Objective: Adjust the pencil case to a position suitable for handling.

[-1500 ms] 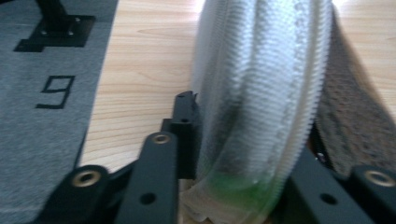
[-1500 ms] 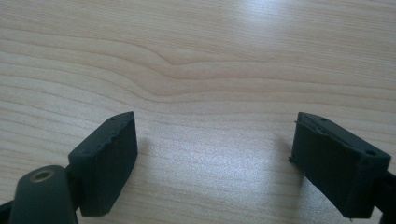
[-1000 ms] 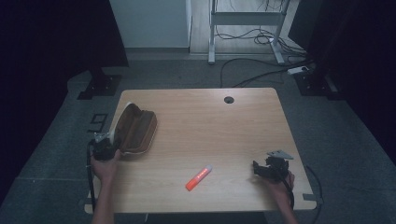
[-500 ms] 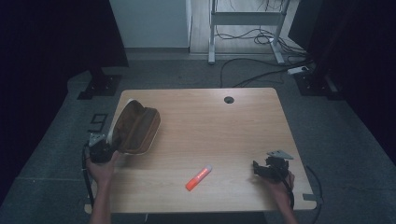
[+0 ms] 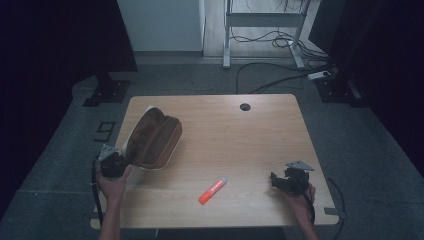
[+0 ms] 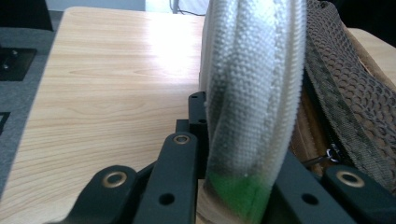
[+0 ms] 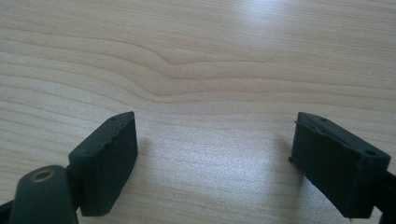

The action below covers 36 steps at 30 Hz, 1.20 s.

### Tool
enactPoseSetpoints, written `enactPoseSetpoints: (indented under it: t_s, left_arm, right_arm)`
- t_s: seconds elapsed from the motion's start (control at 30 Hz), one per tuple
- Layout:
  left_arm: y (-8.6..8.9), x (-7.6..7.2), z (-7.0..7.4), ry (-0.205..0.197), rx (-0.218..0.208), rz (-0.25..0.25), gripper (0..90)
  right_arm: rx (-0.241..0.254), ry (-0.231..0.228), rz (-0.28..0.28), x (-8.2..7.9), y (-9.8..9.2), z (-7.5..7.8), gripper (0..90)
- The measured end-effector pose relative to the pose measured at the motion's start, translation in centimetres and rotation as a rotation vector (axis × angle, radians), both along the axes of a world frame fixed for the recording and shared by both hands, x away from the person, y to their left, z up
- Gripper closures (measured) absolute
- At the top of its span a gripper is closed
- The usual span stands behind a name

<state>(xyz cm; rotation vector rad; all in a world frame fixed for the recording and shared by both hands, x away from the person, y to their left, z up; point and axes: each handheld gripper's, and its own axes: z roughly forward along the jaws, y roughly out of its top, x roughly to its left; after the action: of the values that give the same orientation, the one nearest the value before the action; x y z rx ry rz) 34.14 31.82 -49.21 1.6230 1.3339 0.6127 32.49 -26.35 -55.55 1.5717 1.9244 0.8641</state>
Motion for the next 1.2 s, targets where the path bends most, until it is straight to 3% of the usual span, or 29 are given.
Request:
enactPoseSetpoints:
  t_s: [0.47, 0.7, 0.97, 1.2]
  left_arm:
    - [-2.6, -0.3, -0.2, 0.001, 0.028, -0.104, 85.7]
    - [-3.2, -0.3, -0.8, 0.008, 0.006, -0.130, 85.7]
    - [-4.2, -0.2, -1.6, 0.026, 0.026, -0.169, 85.6]
    - [-5.5, -0.1, -2.1, 0.027, 0.056, -0.236, 85.4]
  right_arm:
    - [0.000, 0.000, 0.000, 0.0, 0.0, 0.0, 14.0]
    - [-0.001, -0.001, 0.000, 0.0, 0.0, 0.0, 14.0]
    - [-0.001, -0.001, 0.001, 0.0, 0.0, 0.0, 14.0]
    - [0.000, 0.000, 0.000, 0.0, 0.0, 0.0, 14.0]
